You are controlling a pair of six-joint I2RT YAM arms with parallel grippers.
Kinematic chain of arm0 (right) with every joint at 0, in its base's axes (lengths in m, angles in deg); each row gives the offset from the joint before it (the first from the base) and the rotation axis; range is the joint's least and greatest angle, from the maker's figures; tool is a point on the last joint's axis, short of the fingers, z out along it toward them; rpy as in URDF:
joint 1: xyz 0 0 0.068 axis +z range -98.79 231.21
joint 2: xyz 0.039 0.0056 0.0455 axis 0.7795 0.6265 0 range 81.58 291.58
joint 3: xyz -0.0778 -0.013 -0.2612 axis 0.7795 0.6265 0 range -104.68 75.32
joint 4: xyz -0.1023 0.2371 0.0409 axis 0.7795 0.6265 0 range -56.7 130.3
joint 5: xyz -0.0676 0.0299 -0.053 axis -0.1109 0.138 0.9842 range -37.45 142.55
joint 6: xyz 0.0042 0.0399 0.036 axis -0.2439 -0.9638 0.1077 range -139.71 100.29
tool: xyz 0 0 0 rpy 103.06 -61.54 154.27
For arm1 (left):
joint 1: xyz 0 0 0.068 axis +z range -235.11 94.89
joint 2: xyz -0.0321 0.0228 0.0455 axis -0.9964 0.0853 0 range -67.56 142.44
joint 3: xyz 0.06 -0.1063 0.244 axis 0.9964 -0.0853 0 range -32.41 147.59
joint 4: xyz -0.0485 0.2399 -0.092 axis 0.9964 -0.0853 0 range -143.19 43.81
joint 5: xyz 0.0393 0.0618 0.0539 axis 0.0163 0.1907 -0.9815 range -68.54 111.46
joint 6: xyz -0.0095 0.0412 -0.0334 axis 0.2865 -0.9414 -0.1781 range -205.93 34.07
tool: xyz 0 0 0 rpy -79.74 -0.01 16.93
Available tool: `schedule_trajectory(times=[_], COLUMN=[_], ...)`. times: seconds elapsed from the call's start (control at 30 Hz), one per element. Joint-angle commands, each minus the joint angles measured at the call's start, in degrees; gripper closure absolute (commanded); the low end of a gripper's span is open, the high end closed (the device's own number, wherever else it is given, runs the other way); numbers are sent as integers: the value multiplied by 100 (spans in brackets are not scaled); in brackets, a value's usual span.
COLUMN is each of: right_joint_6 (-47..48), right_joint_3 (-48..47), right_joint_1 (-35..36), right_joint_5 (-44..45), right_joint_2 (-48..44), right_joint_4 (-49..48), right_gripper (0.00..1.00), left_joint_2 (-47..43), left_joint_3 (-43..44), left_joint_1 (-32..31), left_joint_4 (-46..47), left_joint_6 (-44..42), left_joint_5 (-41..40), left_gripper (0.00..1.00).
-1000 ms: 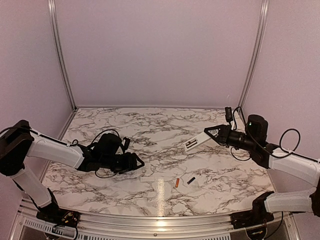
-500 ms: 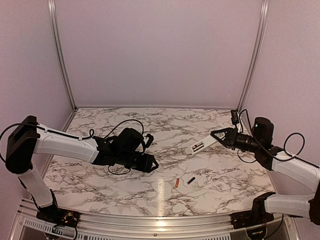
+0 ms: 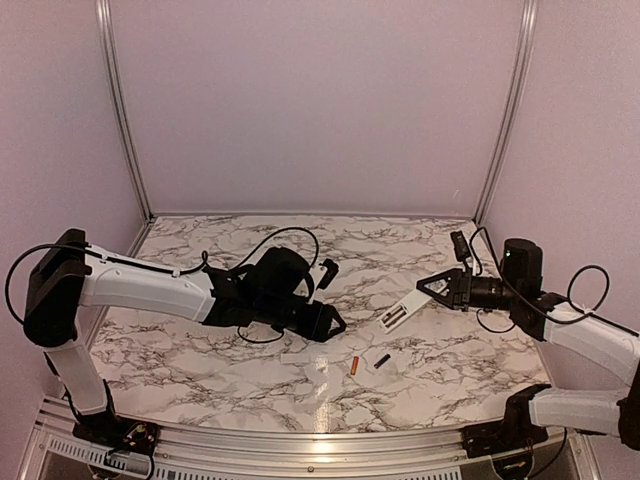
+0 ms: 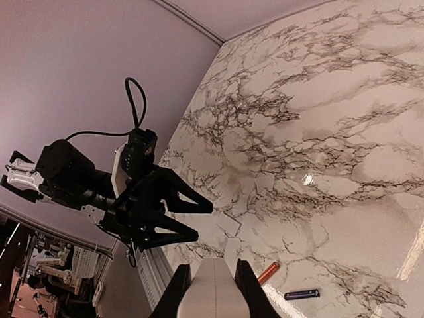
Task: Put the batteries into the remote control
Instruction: Pick up the battery from the center of the board.
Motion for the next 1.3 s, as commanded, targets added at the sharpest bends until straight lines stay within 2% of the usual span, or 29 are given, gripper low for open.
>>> schedule_trajectory(times=[0.0,0.23,0.4,0.73,0.93,1.27], right_joint_6=[40,51,-13,-119,-166,-300], right_joint_3=[-161,-373,-487,-569,-576,-596], right_joint_1=[182,674,732,747,748,747], right_joint_5=[-296,-132,11,198,261,360], right_joint_2=[75,379,559,744,698,711], right_joint_4=[61,35,-44,-142,-166,-321], right_gripper=[100,100,100,92,88,77], left_joint_2=[240,607,838,1224,1296,1297], left_joint_3=[702,1264,1482,2088,2143,2147], left_joint_1=[-17,-47,-252,-686,-699,-745], left_joint_4=[-207,-360,-535,-1021,-975,-999], left_joint_6=[-148,-102,-273,-576,-551,-586], left_joint_5=[-643,-725,-387,-251,-16,-66], left_gripper=[51,51,54,58,57,57])
